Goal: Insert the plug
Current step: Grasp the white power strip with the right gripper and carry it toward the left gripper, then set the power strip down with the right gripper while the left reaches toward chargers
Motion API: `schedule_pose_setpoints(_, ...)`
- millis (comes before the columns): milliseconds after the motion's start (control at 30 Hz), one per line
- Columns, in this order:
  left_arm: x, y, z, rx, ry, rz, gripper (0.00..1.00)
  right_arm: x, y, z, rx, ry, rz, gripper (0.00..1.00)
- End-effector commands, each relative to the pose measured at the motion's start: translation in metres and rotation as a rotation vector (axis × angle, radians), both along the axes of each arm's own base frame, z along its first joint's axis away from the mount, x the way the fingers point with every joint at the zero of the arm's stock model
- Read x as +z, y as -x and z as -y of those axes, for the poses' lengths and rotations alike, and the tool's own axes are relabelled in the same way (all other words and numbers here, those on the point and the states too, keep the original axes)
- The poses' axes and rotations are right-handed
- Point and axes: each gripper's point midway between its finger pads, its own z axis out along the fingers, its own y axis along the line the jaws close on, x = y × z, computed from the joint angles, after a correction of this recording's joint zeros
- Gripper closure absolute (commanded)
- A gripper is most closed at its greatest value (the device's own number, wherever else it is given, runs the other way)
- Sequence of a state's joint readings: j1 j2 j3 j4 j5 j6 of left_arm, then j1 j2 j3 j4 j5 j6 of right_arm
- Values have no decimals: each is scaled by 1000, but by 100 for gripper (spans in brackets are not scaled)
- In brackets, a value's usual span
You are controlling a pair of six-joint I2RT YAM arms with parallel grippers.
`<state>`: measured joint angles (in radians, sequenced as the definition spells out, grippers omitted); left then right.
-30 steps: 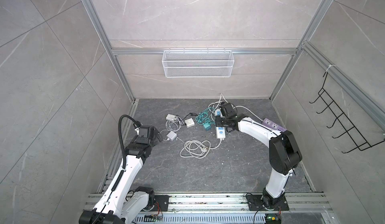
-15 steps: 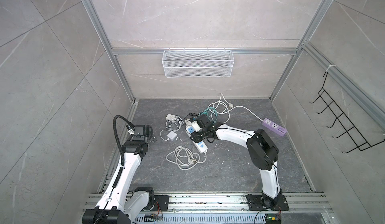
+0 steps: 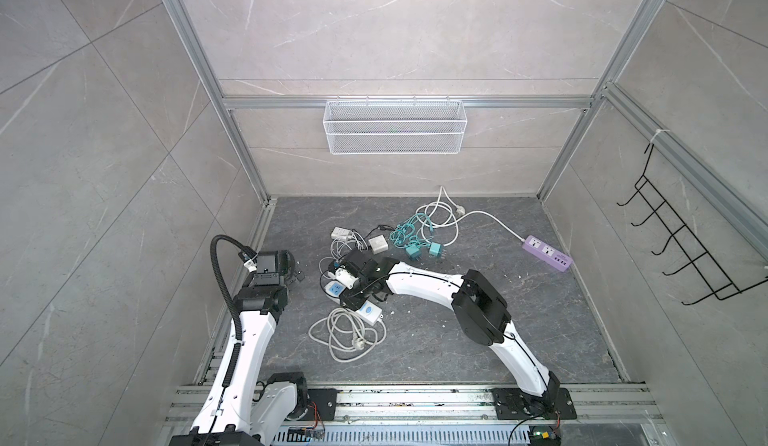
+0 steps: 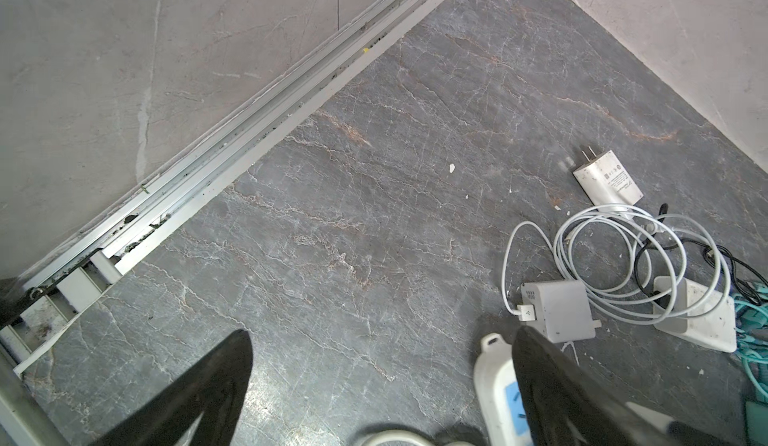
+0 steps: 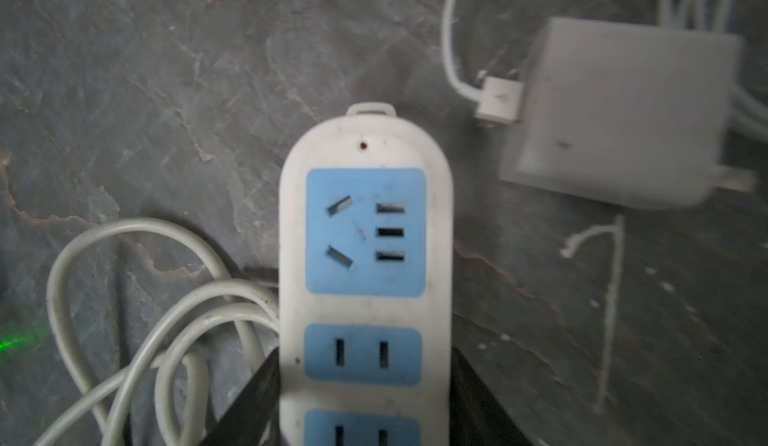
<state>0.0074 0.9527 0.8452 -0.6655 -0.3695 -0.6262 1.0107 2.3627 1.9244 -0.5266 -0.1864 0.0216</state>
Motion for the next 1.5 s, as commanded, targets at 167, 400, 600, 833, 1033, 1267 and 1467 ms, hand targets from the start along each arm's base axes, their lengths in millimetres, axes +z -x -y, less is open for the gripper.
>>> schedule_pose_setpoints(167, 7, -14, 2, -17, 14, 60, 0, -7, -2, 30, -13, 114, 39, 74)
schedule_pose_setpoints(400, -10, -11, -2, 83, 65, 26, 0, -14, -16, 62, -69, 160, 53, 70)
schedule_pose_setpoints(600, -15, -25, 15, 7, 142, 83, 0, -14, -23, 74, -85, 156, 49, 58)
schedule_pose_setpoints(833, -43, -47, 40, -109, 236, -3, 0, -18, -22, 75, -110, 130, 43, 36)
schedule_pose_setpoints(1033, -53, -61, 50, -139, 282, -25, 0, -6, -22, 81, -143, 88, 52, 24)
schedule_pose_setpoints(1267, -60, -74, 52, -164, 275, -41, 0, 34, -29, 107, -228, 51, 132, 19)
schedule_pose_setpoints(1467, -76, -85, 65, -187, 285, -88, 0, 77, -41, 156, -394, 30, 238, 16)
